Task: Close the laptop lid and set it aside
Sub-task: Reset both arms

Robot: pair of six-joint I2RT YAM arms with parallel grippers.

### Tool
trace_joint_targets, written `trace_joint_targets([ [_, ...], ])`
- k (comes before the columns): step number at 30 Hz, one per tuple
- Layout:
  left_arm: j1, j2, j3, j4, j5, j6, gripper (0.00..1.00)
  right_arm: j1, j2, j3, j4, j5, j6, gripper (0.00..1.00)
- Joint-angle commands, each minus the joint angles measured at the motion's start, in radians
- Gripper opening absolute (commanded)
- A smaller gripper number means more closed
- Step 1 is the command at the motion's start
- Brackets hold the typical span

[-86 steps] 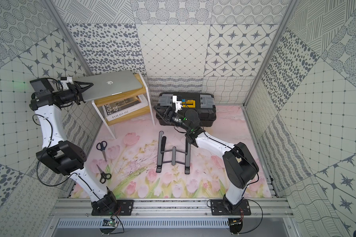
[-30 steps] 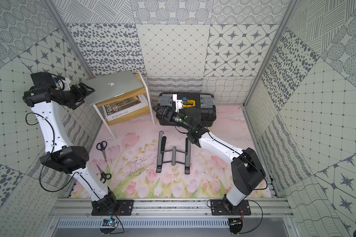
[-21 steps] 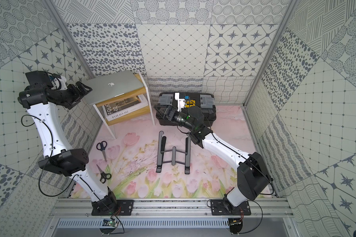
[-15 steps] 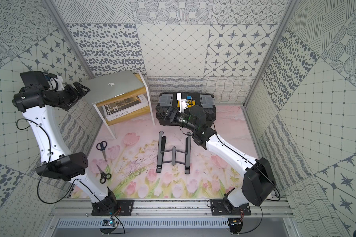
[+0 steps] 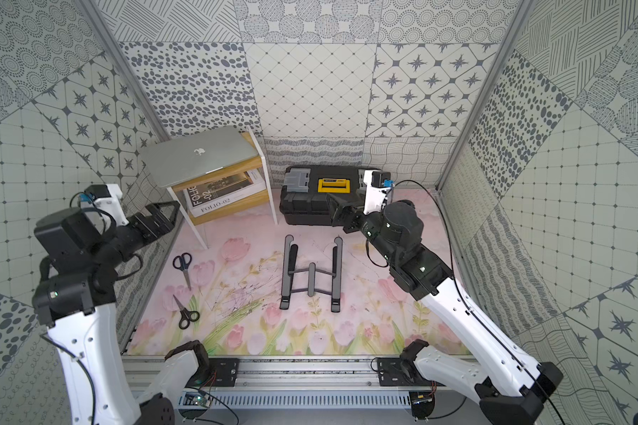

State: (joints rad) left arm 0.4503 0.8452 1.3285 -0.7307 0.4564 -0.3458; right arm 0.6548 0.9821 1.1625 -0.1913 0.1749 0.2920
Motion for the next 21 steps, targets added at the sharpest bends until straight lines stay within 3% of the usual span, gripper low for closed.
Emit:
trace_joint_targets([
  [1, -0.017, -0.238, -0.378, 0.419, 0.058, 0.008, 0.99, -0.005, -0.074, -0.12, -0.042, 0.234, -0.204, 0.97],
  [7, -0.023, -0.276, -0.606, 0.5, -0.029, -0.035, 0.99, -0.02, -0.201, -0.397, 0.099, 0.442, -0.26, 0.97],
  [14, -0.024, -0.196, -0.659, 0.449, -0.252, -0.102, 0.99, -0.057, -0.326, -0.812, 0.553, 0.478, -0.225, 0.97],
  [17, -0.025, -0.088, -0.617, 0.432, -0.322, -0.13, 0.99, -0.099, -0.284, -0.858, 0.586, 0.491, -0.202, 0.97],
  [21, -0.037, 0.084, -0.553, 0.469, -0.283, -0.116, 0.99, -0.149, -0.169, -0.851, 0.605, 0.487, -0.216, 0.97],
])
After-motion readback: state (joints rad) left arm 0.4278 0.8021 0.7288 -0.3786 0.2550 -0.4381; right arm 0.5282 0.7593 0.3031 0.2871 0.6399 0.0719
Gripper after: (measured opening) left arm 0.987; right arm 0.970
